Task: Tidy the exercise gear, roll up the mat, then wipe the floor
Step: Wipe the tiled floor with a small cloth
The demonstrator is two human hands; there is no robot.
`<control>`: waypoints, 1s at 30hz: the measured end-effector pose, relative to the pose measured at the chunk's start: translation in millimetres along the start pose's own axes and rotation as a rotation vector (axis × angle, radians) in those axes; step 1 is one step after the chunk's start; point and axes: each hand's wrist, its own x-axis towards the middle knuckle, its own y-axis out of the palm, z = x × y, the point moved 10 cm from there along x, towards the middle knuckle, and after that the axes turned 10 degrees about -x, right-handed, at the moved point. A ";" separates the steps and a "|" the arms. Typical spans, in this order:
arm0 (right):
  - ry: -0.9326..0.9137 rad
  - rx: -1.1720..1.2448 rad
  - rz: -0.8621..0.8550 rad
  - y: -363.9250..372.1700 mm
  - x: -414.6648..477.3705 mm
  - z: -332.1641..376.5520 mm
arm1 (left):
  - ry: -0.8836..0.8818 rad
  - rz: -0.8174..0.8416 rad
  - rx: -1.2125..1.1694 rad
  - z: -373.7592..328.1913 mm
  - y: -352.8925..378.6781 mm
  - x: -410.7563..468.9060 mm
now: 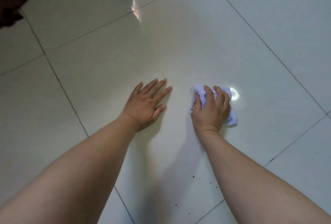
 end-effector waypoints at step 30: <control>0.187 -0.102 0.154 -69.5 -205.3 -67.1 | 0.219 0.187 0.041 -58.9 32.3 -92.8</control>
